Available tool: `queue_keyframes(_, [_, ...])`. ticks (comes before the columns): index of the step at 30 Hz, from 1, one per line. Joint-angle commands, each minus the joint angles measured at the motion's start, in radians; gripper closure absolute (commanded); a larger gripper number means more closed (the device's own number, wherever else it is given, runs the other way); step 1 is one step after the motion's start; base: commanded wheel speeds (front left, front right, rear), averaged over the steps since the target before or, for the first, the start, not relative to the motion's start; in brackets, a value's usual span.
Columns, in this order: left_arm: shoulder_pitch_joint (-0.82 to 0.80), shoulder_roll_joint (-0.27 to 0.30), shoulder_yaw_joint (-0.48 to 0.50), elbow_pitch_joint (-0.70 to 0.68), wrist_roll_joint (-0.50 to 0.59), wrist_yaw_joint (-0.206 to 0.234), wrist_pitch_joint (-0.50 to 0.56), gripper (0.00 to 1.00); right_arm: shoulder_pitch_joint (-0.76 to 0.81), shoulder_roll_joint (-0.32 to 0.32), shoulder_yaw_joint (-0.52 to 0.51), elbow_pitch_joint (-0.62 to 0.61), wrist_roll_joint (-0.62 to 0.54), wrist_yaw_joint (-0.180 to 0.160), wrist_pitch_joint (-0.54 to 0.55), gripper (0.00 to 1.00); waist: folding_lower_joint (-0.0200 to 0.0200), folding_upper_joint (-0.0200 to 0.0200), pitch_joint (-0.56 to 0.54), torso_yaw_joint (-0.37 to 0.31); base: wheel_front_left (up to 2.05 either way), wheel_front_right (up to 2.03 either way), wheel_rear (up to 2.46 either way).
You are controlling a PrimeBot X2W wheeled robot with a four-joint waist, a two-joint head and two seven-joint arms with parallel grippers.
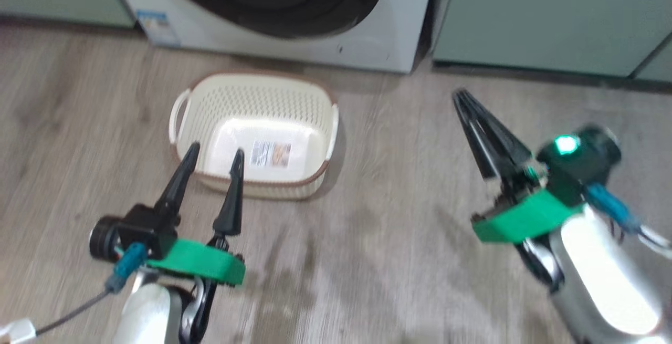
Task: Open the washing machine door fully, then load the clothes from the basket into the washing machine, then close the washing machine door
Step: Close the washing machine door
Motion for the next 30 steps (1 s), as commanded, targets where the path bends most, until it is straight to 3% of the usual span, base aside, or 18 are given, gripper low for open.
queue_keyframes(1, [-0.049,0.000,0.021,-0.037,-0.005,0.003,-0.012,0.00,-0.079,-0.037,0.064,-0.014,0.003,0.000,-0.006,1.00,0.0000,0.0000,0.086,0.054,0.00,0.00,0.00])
queue_keyframes(7, [-0.114,0.000,0.006,-0.047,-0.026,0.016,-0.012,0.00,-0.375,-0.124,0.240,0.066,0.043,0.000,-0.006,1.00,0.0000,0.0000,0.210,0.114,0.00,0.00,0.00])
queue_keyframes(14, [-0.169,0.000,-0.031,-0.066,-0.069,0.029,-0.012,0.00,-0.622,-0.195,0.338,0.189,0.077,0.000,-0.006,1.00,0.0000,0.0000,0.312,0.190,0.00,0.00,0.00])
queue_keyframes(22, [-0.197,0.000,-0.070,-0.081,-0.105,0.058,-0.012,0.00,-0.862,-0.249,0.391,0.401,0.119,0.000,-0.006,1.00,0.0000,0.0000,0.383,0.254,0.00,0.00,0.00])
queue_keyframes(30, [-0.211,0.000,-0.093,-0.085,-0.122,0.070,-0.012,0.00,-1.027,-0.233,0.387,0.640,0.114,0.000,-0.006,1.00,0.0000,0.0000,0.418,0.277,0.00,0.00,0.00])
